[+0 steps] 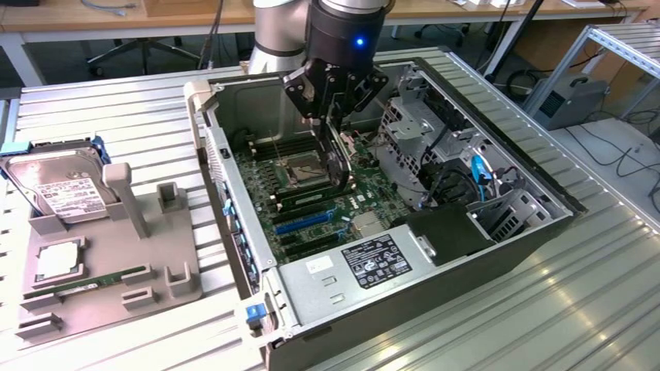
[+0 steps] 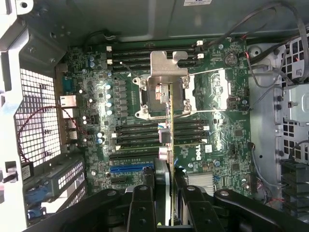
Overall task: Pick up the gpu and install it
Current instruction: 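Pick up the gpu and move the gpu toward the slot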
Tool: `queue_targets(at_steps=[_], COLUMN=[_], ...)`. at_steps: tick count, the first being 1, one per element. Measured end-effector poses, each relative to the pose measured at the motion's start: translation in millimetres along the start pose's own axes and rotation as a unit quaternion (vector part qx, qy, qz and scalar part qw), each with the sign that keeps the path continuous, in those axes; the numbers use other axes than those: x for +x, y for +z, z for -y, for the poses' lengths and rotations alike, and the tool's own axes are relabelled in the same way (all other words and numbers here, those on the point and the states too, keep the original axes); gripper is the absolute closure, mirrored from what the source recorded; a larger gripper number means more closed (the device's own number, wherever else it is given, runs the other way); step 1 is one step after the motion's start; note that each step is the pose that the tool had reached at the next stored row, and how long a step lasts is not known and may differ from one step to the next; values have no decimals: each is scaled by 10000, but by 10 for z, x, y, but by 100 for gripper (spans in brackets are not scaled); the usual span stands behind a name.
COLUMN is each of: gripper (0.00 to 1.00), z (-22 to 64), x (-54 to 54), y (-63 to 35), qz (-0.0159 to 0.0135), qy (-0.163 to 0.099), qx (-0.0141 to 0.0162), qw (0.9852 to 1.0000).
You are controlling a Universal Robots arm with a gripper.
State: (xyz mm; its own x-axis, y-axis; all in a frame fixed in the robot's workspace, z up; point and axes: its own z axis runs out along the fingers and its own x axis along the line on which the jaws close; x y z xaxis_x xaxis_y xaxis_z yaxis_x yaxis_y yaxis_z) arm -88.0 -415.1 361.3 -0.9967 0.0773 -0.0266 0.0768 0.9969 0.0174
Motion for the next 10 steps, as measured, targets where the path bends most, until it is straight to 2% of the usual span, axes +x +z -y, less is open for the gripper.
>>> queue_targets(at_steps=[10], gripper=[73], z=[-3], x=[-39], y=[19], qz=[0], qy=[0], qx=[0], qw=[10000])
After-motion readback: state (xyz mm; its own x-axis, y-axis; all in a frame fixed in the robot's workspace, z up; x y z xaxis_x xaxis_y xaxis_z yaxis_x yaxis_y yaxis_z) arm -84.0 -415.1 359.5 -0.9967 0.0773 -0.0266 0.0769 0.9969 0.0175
